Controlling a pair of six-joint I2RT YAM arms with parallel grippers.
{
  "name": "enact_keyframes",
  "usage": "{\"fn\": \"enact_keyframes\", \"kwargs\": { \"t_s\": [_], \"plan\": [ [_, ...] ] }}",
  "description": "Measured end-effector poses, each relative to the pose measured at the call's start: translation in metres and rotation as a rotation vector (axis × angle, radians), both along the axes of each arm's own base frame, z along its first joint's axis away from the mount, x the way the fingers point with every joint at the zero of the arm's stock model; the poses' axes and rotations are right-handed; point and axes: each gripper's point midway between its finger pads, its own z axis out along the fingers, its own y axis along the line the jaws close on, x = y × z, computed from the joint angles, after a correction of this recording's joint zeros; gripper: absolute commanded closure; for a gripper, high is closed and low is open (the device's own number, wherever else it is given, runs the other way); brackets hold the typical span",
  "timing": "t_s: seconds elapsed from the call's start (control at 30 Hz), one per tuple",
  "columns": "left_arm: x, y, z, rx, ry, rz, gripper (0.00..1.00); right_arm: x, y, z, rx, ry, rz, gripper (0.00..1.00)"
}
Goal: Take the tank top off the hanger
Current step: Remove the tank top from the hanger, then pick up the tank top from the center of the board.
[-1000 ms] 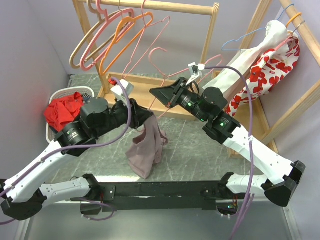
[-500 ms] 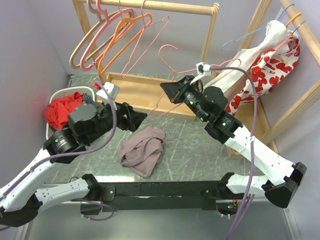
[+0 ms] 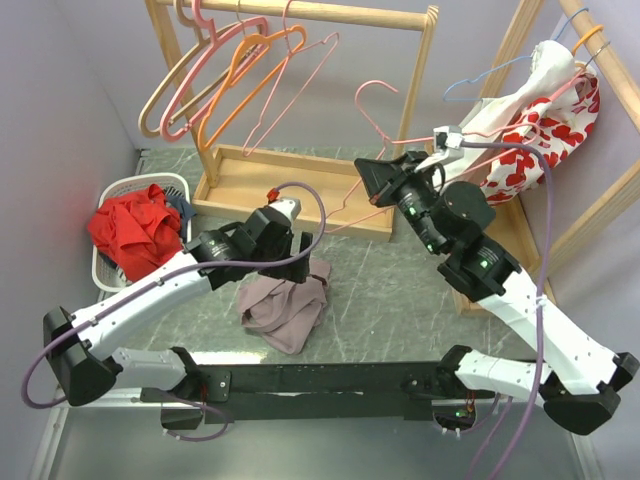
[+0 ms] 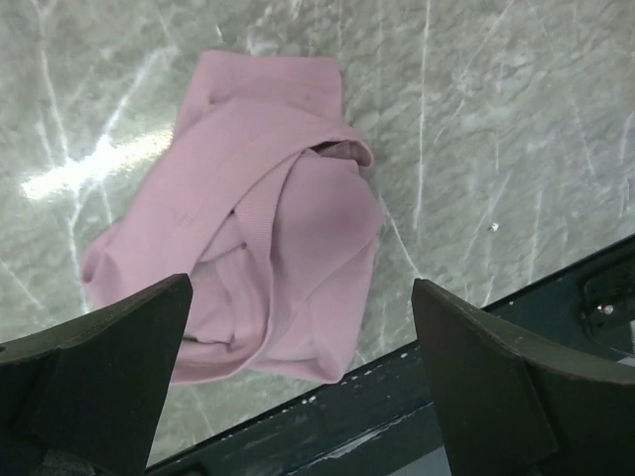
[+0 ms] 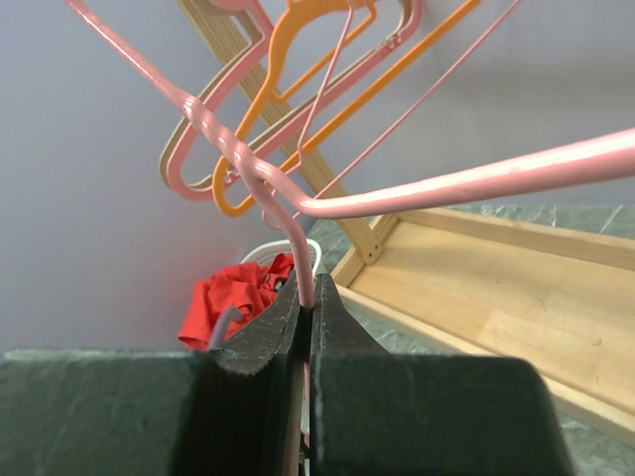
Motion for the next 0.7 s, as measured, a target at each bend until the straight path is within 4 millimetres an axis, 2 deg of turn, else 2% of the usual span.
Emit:
{"fn": "enact_keyframes", "kwargs": {
  "t_s": [0.2,0.33,0.43,0.7],
  "plan": [
    [0.0,-0.01,-0.018,-0.009,0.042,-0.004,0.0,-0.012,-0.013,0.008,0.012,-0.015,-0.003,1.0],
    [0.005,-0.023,-0.059,0.021,0.112,0.005,0.01,-0.019,-0.021,0.013,0.017,-0.024,-0.009,1.0],
    [-0.004,-0.015,-0.086,0.05,0.161,0.026,0.01,-0.023,-0.028,0.014,0.019,-0.027,-0.025,1.0],
    [-0.009,-0.011,-0.124,0.004,0.209,0.062,0.01,-0.026,-0.033,0.013,0.006,-0.023,-0.033,1.0]
  ]
}}
